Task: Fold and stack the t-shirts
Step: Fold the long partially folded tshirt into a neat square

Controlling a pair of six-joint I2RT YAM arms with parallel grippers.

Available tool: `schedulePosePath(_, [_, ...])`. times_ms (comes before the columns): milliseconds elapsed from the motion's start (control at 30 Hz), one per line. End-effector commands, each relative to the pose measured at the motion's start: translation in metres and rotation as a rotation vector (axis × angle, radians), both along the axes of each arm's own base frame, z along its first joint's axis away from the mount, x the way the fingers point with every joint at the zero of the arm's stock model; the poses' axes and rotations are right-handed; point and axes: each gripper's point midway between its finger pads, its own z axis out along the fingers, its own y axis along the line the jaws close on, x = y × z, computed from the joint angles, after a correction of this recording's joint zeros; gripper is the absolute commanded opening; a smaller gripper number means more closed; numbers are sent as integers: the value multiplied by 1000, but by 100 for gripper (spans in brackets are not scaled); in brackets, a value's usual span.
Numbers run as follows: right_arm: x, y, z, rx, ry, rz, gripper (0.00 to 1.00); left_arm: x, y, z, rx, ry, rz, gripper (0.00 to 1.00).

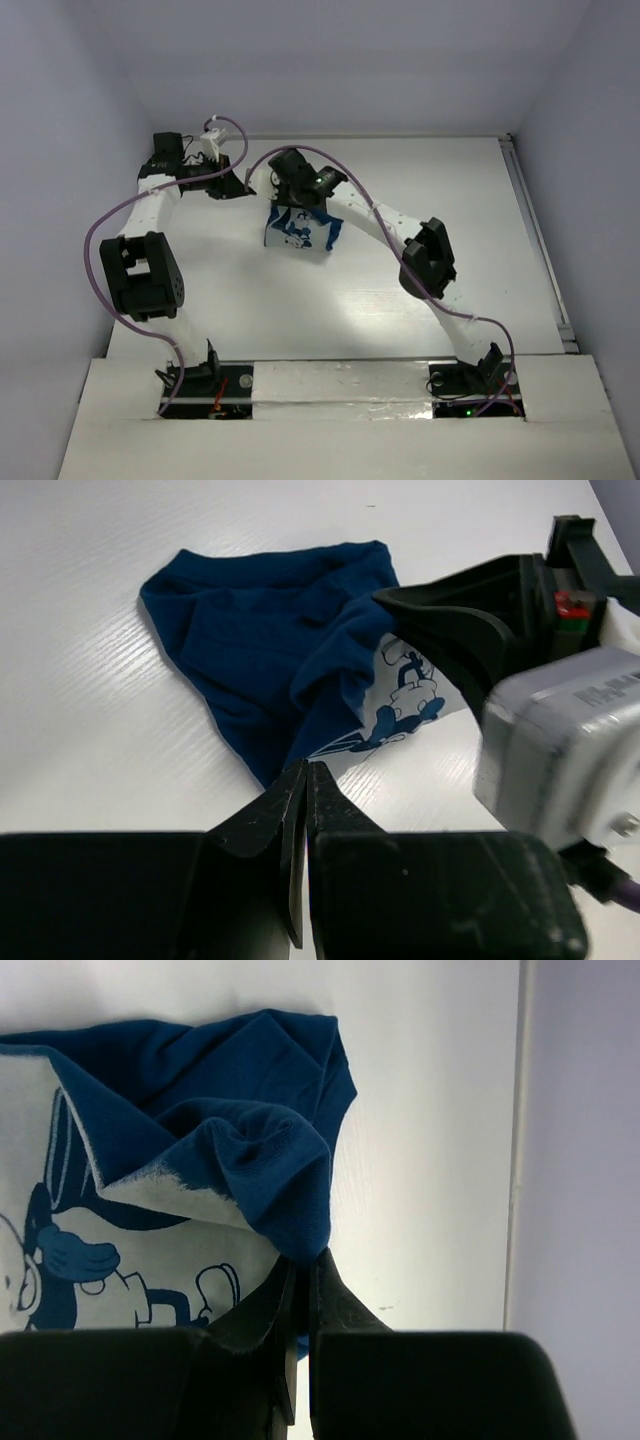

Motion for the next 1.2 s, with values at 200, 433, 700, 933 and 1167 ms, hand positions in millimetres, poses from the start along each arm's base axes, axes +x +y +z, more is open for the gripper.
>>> schedulePosePath(200, [34, -15, 5, -24, -62, -70, 20, -21, -10, 20, -40, -50, -68, 0])
schedulePosePath(433, [57, -28, 19, -15, -168, -201, 42, -30, -21, 19, -50, -41, -98, 0])
schedulePosePath(700, [44, -30, 37, 43, -126, -206, 33, -39, -45, 10, -23, -34, -158, 0])
schedulePosePath(933, [-32, -34, 29, 112, 184, -83, 9, -46, -74, -10, -6, -16, -218, 0])
schedulePosePath(1167, [-96, -21, 11, 215, 426, 47, 0, -30, -60, -3, -35, -59, -152, 0])
